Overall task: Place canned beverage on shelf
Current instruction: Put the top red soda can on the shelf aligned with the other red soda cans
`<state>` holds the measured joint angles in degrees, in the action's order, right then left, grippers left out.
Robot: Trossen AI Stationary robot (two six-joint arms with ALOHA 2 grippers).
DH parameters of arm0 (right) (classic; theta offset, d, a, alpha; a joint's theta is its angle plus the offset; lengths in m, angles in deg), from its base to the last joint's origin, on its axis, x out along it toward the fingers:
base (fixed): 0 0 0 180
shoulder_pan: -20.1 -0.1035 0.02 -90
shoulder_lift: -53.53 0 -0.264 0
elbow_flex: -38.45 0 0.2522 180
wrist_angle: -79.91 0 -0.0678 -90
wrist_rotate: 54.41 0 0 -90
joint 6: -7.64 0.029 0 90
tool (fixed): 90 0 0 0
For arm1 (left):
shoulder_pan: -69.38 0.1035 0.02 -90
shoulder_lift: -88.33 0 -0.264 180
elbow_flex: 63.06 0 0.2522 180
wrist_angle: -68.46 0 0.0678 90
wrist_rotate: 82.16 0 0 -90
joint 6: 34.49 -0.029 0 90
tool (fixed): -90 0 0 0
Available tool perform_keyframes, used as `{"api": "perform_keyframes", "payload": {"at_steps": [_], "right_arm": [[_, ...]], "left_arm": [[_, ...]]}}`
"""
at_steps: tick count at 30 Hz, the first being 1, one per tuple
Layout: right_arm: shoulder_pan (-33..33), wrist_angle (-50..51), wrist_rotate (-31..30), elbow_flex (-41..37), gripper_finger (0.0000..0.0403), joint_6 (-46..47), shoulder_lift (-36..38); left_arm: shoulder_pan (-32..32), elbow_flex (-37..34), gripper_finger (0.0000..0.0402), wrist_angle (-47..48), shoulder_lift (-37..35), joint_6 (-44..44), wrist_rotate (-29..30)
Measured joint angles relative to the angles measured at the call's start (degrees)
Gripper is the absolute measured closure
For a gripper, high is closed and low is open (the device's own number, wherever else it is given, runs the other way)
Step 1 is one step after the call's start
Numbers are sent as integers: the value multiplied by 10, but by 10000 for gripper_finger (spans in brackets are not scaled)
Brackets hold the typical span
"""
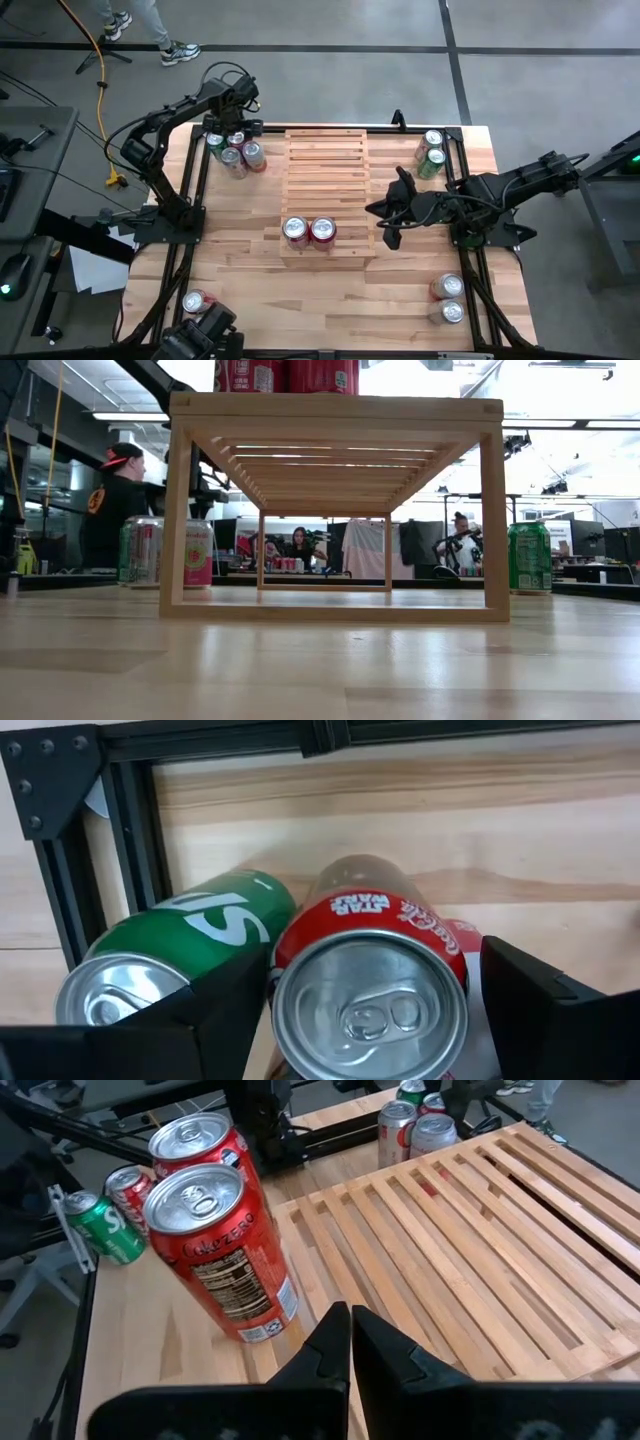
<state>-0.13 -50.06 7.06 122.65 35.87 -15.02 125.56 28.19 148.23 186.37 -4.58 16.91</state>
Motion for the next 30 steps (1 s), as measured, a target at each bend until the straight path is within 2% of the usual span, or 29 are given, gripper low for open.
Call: {"api": "perform_keyframes", "payload": {"at_steps": [5,14,23,30], "right_arm": [[0,0,-6,0,402,0,0],[0,0,-6,0,402,0,0],[0,0,-7,0,402,-2,0],[0,0,-8,0,402,2,0]], "left_arm": [[-3,0,161,7,0,-1,2],[-4,1,284,7,-3,-3,19],[2,42,284,4,-42,-16,12],[-3,119,284,5,-84,-17,13]]}}
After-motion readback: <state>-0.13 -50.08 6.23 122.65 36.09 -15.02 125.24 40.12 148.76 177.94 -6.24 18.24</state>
